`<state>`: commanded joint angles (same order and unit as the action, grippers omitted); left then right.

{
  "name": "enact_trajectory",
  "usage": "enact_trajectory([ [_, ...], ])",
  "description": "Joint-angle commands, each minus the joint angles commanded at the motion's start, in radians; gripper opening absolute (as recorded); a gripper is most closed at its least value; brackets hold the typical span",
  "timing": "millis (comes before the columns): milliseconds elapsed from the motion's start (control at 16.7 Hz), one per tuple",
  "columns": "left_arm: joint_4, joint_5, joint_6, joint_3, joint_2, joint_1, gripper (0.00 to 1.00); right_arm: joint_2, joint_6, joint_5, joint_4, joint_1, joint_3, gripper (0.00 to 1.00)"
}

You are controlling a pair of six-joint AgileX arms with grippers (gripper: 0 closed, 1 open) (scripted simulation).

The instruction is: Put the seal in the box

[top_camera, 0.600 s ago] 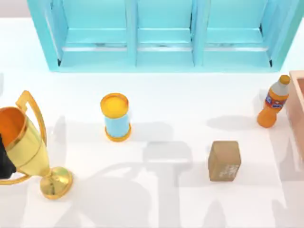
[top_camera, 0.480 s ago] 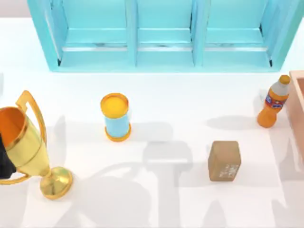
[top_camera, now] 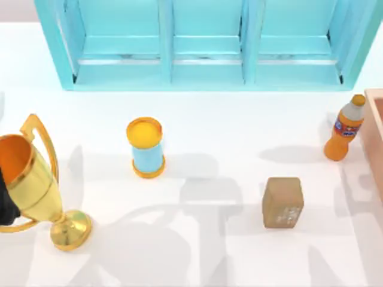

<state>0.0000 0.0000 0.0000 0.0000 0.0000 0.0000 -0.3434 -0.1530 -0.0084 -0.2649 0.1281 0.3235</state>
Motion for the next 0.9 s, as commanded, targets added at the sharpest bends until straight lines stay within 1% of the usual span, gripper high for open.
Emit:
enact_trajectory([
  [360, 0.0, 0.0, 0.0, 0.0, 0.0, 0.0, 1.0, -0.612, -0.19, -0.002, -0.366, 0.17, 0.486, 1.0],
  [600, 0.0, 0.0, 0.0, 0.0, 0.0, 0.0, 1.0, -0.957, -0.301, -0.001, -0.595, 0.288, 0.792, 1.0],
  [780, 0.0, 0.0, 0.0, 0.0, 0.0, 0.0, 1.0, -1.216, -0.367, -0.001, -0.748, 0.366, 0.973, 1.0],
  [900, 0.0, 0.0, 0.0, 0.0, 0.0, 0.0, 1.0, -1.344, -0.401, 0.0, -0.837, 0.406, 1.059, 1.0],
])
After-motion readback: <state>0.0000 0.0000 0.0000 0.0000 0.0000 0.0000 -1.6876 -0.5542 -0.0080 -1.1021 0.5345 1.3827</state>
